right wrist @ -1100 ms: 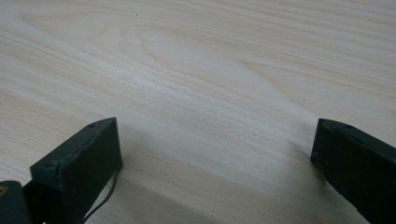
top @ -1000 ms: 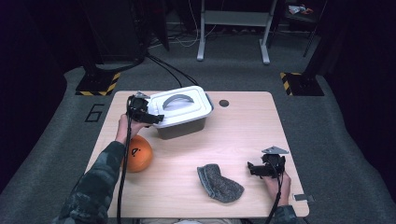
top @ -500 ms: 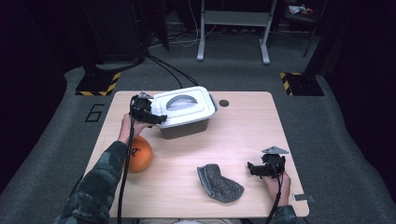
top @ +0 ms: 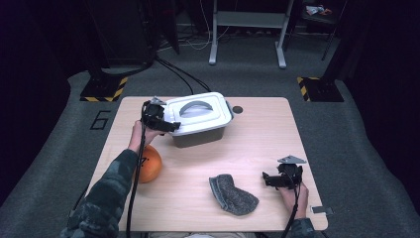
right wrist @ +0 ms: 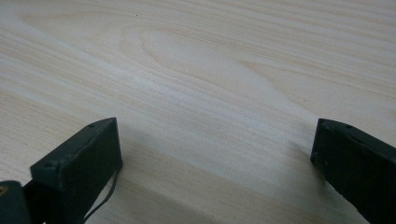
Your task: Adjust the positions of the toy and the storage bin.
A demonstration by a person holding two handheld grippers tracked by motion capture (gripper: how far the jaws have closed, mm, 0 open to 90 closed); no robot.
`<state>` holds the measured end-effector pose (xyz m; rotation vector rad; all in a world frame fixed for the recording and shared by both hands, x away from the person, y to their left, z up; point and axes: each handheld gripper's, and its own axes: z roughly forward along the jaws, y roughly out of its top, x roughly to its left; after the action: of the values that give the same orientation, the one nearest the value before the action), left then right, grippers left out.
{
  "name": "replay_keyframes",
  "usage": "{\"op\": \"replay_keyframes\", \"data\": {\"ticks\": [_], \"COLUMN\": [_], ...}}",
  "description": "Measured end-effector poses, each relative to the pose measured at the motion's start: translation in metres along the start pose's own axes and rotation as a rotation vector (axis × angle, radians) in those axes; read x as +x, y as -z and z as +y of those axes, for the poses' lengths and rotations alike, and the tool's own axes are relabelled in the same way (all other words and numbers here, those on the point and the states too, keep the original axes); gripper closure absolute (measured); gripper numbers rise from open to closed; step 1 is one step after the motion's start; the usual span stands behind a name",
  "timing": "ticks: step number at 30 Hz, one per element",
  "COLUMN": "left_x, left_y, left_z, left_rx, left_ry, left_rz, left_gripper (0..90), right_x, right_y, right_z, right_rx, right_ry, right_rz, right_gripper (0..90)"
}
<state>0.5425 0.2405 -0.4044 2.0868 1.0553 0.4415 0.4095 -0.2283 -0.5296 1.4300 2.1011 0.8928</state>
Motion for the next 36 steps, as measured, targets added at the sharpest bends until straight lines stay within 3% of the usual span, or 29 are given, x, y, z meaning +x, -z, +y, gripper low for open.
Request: {"op": "replay_keyframes", "data": {"ticks": [3, 19, 36], "left_x": [-0.003, -0.013, -0.027], "left_y": [-0.002, -0.011, -0.021], "left_z": [0.003, 0.008, 0.018], "left_rx": [0.01, -0.011, 0.001], "left_ry": [-0.018, -0.029, -0.061], "left_rz": [-0.009, -0.03, -0.066], "left_gripper": [11.0, 11.0, 10.9], "right_x": [0.0, 0.0, 0.0], "right_y": [0.0, 0.0, 0.0], "right_z": [0.0, 0.0, 0.0], "right_rx": [0.0, 0.0, 0.0], "right_ry": [0.001, 0.001, 0.003], "right_rz": [0.0, 0.002, 0.003], "right_gripper": [0.8, 1.1, 1.2]}}
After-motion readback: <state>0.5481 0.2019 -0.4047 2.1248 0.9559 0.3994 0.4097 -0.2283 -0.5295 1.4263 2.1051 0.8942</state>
